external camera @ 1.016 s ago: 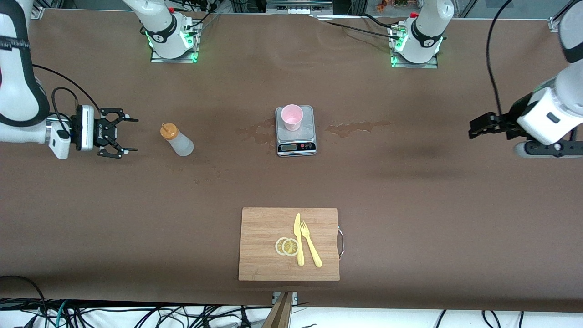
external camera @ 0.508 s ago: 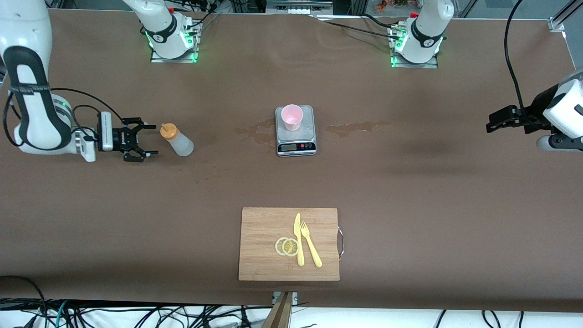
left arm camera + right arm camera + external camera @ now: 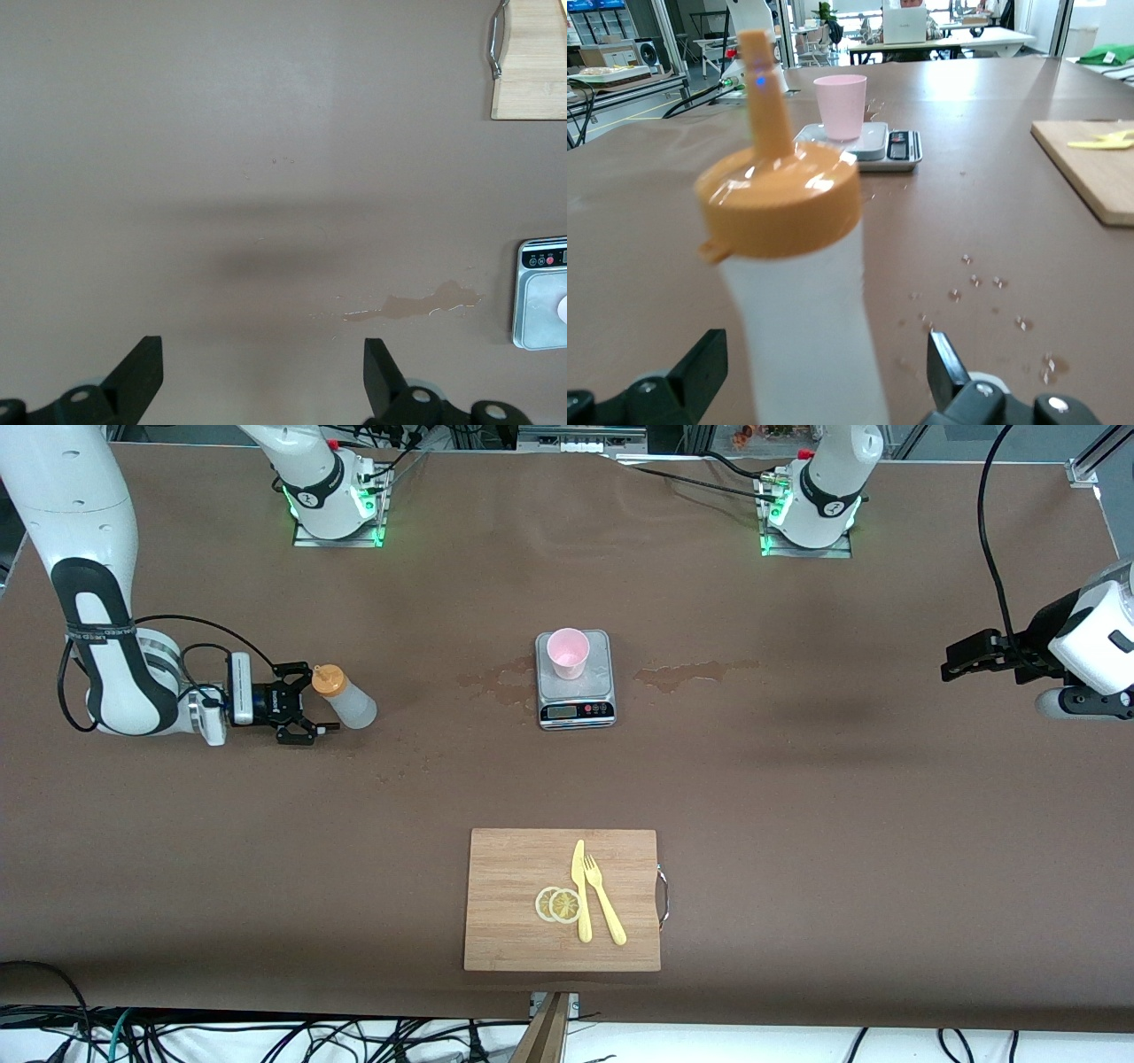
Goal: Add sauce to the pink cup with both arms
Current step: 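Reach the right gripper to the white sauce bottle while the left gripper withdraws, then grasp the sauce bottle with the right gripper and lift it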
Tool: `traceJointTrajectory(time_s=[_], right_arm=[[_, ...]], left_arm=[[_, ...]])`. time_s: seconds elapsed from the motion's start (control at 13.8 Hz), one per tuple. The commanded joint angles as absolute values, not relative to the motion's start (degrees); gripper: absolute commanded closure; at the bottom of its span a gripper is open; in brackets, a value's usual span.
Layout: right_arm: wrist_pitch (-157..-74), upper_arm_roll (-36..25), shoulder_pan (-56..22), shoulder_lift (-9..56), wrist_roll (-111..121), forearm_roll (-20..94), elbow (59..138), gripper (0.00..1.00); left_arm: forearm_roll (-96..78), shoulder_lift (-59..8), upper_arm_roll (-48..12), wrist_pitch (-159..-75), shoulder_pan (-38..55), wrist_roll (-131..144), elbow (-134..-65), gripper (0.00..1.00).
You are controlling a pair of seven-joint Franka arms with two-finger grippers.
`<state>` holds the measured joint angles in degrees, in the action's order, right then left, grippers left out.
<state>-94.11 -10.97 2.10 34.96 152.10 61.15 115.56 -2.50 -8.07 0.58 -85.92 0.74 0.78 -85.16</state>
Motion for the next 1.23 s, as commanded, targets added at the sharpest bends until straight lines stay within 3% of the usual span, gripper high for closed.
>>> traceJointTrajectory(time_s=[0.0, 0.15, 0.51, 0.58, 0.73, 0.94, 1.02, 1.16], right_arm=[[-93.43, -11.07, 0.36, 36.12, 153.54, 63.37, 115.14, 0.01], [-93.78, -11.07, 0.09, 36.3, 154.24, 63.37, 115.14, 0.09], [-94.04, -11.16, -0.44, 37.88, 158.2, 63.28, 115.14, 0.09], [-94.04, -11.16, -0.35, 38.14, 158.81, 63.28, 115.14, 0.14], [-93.96, -11.16, -0.35, 38.23, 158.99, 63.19, 115.14, 0.32], [-94.04, -11.25, -0.44, 37.97, 157.33, 63.11, 113.47, 0.81], [-94.13, -11.25, -0.7, 37.53, 155.32, 62.76, 112.94, 0.89], [-96.22, -11.42, -2.54, 34.91, 152.33, 62.4, 112.68, 0.96]], left_arm=[[-2.72, -8.44, 0.53, -84.81, 0.88, -0.44, -83.94, 0.0], [-2.72, -8.44, 0.53, -84.81, 1.14, -0.44, -83.94, 0.0], [-2.72, -8.79, 0.53, -84.82, 1.23, -0.09, -83.85, 0.0], [-2.72, -8.96, 0.53, -84.81, 1.06, -0.17, -83.85, 0.0], [-2.72, -8.96, 0.53, -84.81, 0.97, -0.18, -83.85, 0.0], [-2.72, -8.96, 0.53, -84.82, 1.05, -0.18, -83.85, 0.0], [-2.81, -8.96, 0.53, -84.81, 1.14, -0.26, -83.85, 0.0], [-2.73, -8.96, 0.53, -84.9, 1.05, -0.26, -83.67, 0.0]])
